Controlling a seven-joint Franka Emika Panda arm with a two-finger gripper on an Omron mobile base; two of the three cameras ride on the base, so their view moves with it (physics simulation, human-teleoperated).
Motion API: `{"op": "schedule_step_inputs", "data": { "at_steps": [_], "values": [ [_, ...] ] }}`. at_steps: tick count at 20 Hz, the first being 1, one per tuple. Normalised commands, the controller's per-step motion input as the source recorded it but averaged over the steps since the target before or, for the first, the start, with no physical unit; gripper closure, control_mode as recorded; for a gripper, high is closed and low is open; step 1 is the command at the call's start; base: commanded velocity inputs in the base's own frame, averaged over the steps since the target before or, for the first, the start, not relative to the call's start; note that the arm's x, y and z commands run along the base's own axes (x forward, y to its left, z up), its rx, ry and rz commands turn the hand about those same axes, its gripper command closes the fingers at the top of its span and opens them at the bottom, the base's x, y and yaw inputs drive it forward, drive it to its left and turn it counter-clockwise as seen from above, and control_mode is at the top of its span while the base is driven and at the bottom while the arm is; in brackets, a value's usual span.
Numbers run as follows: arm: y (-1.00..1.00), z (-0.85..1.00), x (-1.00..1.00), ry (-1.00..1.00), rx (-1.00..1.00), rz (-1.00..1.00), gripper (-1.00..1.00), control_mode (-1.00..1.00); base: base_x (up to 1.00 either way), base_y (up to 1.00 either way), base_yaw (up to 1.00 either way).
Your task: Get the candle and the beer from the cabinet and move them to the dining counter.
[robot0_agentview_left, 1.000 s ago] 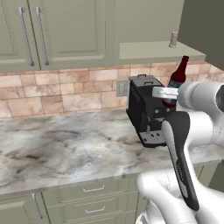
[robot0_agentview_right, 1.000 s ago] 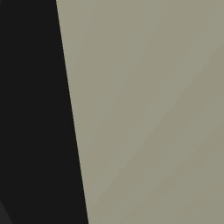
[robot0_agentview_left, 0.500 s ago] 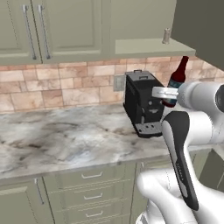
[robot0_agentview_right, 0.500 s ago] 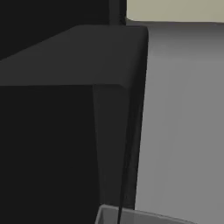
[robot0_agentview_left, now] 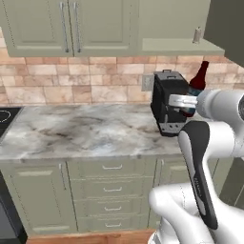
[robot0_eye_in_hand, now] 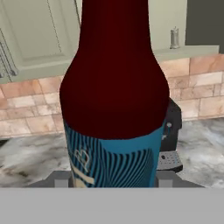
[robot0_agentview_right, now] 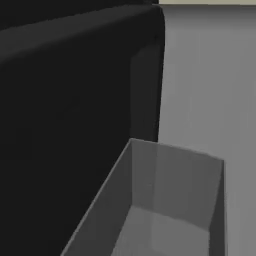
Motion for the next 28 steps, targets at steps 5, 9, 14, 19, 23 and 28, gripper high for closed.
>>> {"op": "schedule_step_inputs", "data": {
  "at_steps": [5,9,14,19,23,28],
  "values": [
    [0.00,0.00,0.00,0.00,0.00,0.00,1.00,1.00,-0.03,0.00,0.83],
    [0.00,0.00,0.00,0.00,0.00,0.00,1.00,1.00,0.03,0.00,0.84],
    [0.00,0.00,0.00,0.00,0.00,0.00,1.00,1.00,0.02,0.00,0.89],
    [0.00,0.00,0.00,0.00,0.00,0.00,1.00,1.00,0.03,0.00,0.88],
    [0.00,0.00,0.00,0.00,0.00,0.00,1.00,1.00,0.09,0.00,0.83],
    [0.00,0.00,0.00,0.00,0.00,0.00,1.00,1.00,0.21,0.00,0.74]
  ]
}}
